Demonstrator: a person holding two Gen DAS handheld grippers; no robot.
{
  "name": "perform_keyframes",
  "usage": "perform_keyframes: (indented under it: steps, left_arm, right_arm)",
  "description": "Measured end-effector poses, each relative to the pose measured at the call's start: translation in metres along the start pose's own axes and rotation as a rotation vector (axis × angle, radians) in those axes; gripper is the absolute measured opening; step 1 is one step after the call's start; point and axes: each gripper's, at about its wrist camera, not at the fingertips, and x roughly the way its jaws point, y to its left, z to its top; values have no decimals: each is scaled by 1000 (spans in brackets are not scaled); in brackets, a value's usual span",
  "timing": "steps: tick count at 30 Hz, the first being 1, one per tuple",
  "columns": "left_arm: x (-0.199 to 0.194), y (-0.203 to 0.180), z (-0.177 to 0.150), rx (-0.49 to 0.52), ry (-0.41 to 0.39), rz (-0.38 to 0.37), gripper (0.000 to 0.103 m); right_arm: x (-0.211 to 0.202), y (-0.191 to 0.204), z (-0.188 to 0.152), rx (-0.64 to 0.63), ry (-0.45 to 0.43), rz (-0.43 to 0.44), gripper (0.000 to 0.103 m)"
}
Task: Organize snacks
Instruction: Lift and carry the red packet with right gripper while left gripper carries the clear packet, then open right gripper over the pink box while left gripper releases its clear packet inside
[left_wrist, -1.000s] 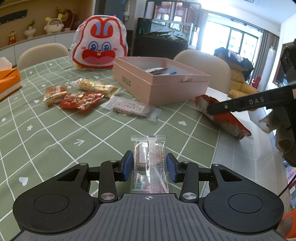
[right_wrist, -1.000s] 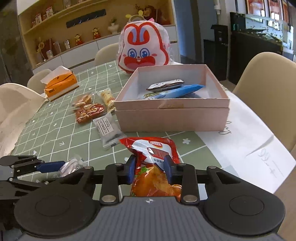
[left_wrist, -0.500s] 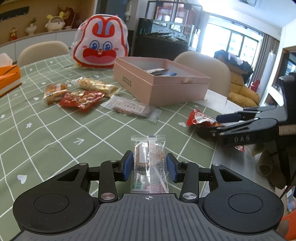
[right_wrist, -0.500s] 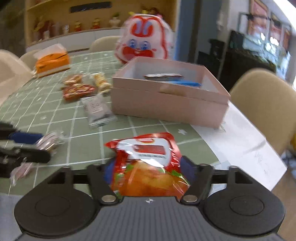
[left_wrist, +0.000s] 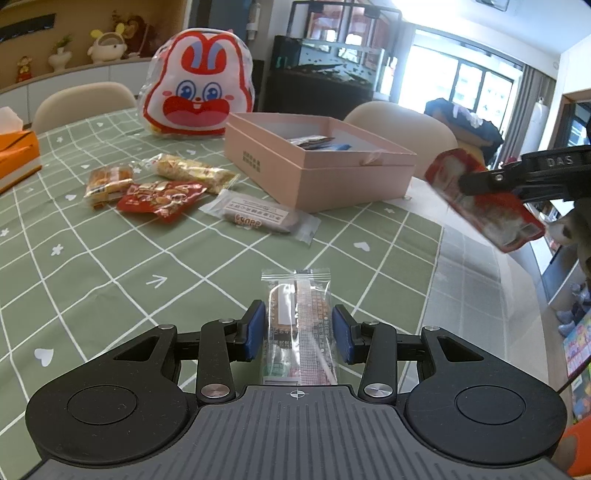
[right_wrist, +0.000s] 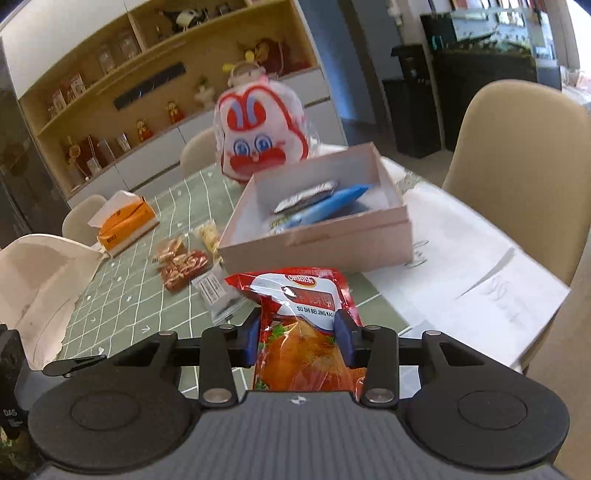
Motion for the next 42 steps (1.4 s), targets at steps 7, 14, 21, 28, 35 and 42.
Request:
perform_keyframes:
  steps: [7,14,21,28,35,42]
  left_arm:
    - [-2,-12,-1,21,19,-10,41]
    - [-28,-33,39,16,-117,-42,41]
    - [8,-24,175,-76,-305,-75,42]
    - [162,20,208,-294,-71,-79,46]
    - [142,42,200,-306,-83,-106,46]
    - [117,97,165,-371,-31,-5,46]
  right_arm:
    - [-16,7,-8,-83,-19,-29,40]
    - [-40,13,12,-191,-113,-11,40]
    - [-33,29,114,-288,-244,-38,41]
    - [39,23,168,-245,-184,-66,41]
    - [131,11,170,-143,7,-30,41]
    - [196,7,161,-72,121,-75,60]
